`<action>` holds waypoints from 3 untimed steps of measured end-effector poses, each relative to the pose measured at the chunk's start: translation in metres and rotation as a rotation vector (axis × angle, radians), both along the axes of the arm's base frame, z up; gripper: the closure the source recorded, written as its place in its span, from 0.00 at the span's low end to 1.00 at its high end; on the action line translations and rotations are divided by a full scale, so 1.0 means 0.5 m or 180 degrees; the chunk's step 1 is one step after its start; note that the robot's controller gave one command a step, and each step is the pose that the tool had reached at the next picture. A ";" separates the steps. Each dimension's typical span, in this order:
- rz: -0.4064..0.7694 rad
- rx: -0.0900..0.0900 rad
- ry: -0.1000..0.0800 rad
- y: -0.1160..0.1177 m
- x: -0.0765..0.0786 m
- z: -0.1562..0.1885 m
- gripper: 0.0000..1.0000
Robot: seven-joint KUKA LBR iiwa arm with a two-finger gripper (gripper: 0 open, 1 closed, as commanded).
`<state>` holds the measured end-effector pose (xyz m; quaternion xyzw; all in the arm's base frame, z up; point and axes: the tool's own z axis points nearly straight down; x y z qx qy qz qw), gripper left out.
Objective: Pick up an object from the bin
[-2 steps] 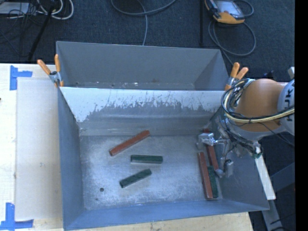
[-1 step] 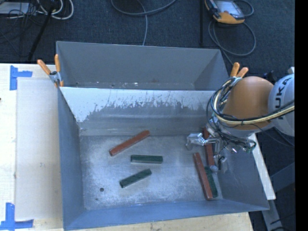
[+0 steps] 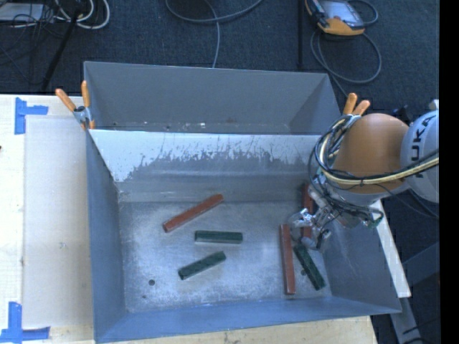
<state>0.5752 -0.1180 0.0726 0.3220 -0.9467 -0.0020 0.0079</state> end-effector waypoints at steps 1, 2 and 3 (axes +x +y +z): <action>0.0004 0.0008 -0.0058 0.004 0.005 -0.004 0.00; 0.0283 0.0001 -0.0082 -0.022 0.042 0.160 0.00; 0.1306 0.0022 -0.0037 0.031 0.064 -0.008 0.00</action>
Offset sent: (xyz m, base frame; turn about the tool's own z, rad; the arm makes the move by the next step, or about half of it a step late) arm 0.0000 0.0000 0.0000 0.0000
